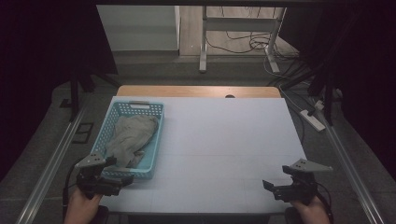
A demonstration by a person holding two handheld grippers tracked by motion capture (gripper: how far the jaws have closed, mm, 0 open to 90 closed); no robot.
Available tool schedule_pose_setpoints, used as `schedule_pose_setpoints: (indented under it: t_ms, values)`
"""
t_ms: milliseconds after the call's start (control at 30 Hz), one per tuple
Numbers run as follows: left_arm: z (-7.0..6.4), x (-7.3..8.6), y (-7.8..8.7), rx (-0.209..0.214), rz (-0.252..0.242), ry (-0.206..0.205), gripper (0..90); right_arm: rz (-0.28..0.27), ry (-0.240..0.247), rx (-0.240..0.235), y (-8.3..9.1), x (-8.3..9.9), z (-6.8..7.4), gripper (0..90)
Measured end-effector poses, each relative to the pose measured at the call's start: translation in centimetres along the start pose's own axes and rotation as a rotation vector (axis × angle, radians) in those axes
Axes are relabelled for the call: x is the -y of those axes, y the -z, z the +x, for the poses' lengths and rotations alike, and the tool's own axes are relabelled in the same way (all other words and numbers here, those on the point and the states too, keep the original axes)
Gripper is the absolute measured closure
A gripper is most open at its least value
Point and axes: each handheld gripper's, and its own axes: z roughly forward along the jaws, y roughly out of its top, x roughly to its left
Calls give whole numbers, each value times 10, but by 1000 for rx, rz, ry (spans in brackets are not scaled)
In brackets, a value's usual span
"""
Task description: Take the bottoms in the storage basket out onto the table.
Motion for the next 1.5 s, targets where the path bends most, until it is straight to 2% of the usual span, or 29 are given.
schedule_pose_setpoints:
  t_ms: [167, 233, 467, 533, 567, 767, 967, 1333, 1500]
  values:
    - [2, -2, -5, 12, 13, -14, 0, 2, 6, 3, 0, 0, 0, 18]
    - [1, -2, -7, 30, 16, -24, 0, 1, 5, 2, 0, 0, 0, 18]
    - [4, -5, -10, 40, 17, -51, 0, 2, 7, 7, 0, 0, 1, 18]
    - [6, -6, -10, 47, 12, -38, 0, 4, 9, 9, -1, 0, 1, 18]
    - [9, -6, -11, 54, 13, -18, 0, 6, 8, 8, -1, 0, 1, 18]
    - [15, -6, -13, 53, 30, 8, 0, 4, -1, 6, 0, 0, 0, 18]
    - [21, -11, -12, 64, 7, 41, 0, 7, -4, 4, -1, 0, 0, 18]
    - [29, -24, -22, 36, 35, 41, 0, 4, -14, 2, -1, 0, -1, 18]
    - [32, -31, -26, 27, 48, 27, 0, 3, -14, 1, 0, 0, -1, 18]
